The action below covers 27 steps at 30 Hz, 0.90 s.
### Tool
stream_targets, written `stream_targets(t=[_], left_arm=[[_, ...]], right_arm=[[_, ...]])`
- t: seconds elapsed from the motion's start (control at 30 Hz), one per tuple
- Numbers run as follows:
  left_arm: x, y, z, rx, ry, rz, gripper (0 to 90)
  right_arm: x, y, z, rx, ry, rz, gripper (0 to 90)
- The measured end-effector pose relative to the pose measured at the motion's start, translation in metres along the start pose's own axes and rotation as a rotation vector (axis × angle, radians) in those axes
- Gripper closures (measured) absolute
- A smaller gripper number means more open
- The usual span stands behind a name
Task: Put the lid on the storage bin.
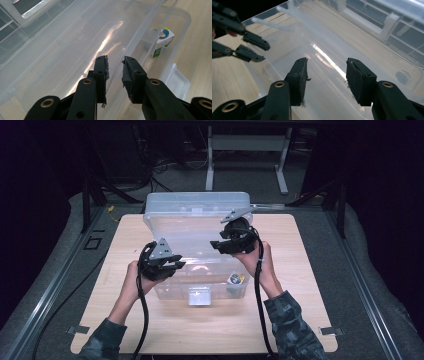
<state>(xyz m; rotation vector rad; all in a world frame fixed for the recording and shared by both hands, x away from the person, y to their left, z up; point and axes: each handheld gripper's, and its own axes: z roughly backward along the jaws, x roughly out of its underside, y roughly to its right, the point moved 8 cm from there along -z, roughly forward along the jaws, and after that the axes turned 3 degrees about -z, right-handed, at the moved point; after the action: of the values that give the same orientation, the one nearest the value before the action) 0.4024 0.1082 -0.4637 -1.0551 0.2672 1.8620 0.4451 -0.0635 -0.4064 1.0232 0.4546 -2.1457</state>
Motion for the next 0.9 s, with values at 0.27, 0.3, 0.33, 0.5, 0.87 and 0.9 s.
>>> stream_targets(t=[0.27, 0.3, 0.33, 0.5, 0.87, 0.9], left_arm=[[0.002, 0.002, 0.000, 0.012, -0.001, 0.008, 72.1], [0.002, 0.002, 0.000, 0.017, -0.004, 0.008, 72.0], [0.003, 0.002, 0.000, 0.020, -0.007, 0.008, 71.4], [0.005, 0.005, 0.000, 0.035, -0.018, 0.020, 70.8], [0.011, 0.011, 0.001, 0.078, -0.046, 0.084, 37.0], [0.011, 0.012, 0.002, 0.080, -0.052, 0.083, 34.4]], right_arm=[[-0.004, 0.012, -0.003, 0.047, 0.047, -0.047, 64.8], [-0.005, 0.013, -0.003, 0.054, 0.052, -0.048, 65.4], [-0.006, 0.015, -0.003, 0.066, 0.056, -0.056, 67.4], [-0.007, 0.018, -0.003, 0.072, 0.070, -0.060, 73.9], [0.006, 0.011, 0.000, 0.055, 0.068, -0.059, 81.4], [0.008, 0.010, -0.001, 0.056, 0.069, -0.056, 81.2]])
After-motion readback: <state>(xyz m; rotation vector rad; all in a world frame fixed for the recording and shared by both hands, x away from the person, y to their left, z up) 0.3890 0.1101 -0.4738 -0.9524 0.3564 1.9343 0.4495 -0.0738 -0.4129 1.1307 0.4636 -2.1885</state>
